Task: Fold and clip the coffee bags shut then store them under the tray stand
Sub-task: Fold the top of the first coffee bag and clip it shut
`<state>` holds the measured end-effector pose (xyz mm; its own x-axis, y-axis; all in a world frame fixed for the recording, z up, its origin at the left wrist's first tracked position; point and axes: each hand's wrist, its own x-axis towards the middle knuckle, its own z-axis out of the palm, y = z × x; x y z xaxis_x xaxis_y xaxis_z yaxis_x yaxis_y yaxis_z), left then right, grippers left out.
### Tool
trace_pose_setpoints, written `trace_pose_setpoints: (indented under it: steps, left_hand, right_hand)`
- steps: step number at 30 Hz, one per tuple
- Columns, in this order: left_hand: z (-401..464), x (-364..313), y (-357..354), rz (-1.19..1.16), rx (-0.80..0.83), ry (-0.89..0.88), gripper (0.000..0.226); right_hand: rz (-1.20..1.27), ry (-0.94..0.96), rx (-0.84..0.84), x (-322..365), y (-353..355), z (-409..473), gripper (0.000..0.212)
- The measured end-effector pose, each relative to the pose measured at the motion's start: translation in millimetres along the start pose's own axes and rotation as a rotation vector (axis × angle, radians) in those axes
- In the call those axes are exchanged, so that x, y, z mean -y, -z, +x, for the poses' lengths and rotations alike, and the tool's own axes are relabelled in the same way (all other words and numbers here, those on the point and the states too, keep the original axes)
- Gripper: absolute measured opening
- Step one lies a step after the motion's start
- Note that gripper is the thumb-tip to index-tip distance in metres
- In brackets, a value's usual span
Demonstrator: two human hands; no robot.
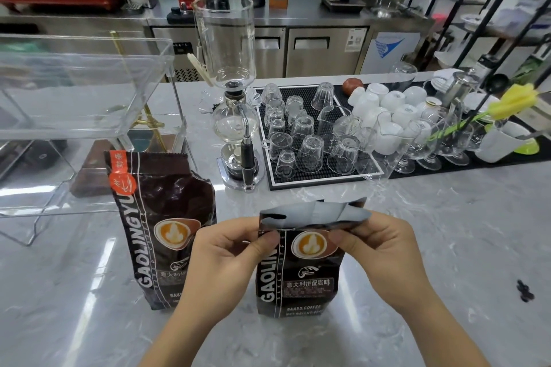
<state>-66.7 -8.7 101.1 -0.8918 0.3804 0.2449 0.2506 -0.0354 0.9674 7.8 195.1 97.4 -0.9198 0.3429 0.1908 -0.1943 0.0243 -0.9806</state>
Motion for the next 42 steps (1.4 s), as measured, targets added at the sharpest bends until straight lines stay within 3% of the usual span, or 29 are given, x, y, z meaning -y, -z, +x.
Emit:
trace_pose_setpoints:
  steps: [7,10,13,17,23,29,37,42]
  left_hand:
    - [-1,5,-3,-0.166,-0.023,0.123,0.046]
    - [-1,6,-2,-0.176,-0.06,0.158,0.056]
    - [-1,6,1,-0.168,-0.076,0.153,0.065]
    - [0,3,0,-0.148,-0.08,0.145,0.041]
    - [-1,-3,2,-0.135,-0.047,0.13,0.016]
    - [-9,-1,-7,-0.044,-0.06,0.102,0.022]
    - [-19,-1,-18,-0.002,0.06,0.111,0.018]
    - [-23,4,-24,0.03,-0.03,0.032,0.013]
  right_hand:
    - [0.04,-0.079,-0.008,-9,0,-3,0.023]
    - [0.039,-0.064,-0.005,-7,1,-4,0.021]
    - [0.035,-0.053,-0.007,-8,3,-4,0.046]
    - [0.014,-0.042,0.013,-8,6,-7,0.063]
    - [0.045,-0.066,0.037,4,8,-9,0.043]
    - [-0.097,-0.025,0.021,5,-7,-11,0.019]
    - [-0.136,-0.013,0.134,3,-19,-15,0.017]
    - [-0.134,0.046,0.072,-6,-24,-19,0.023]
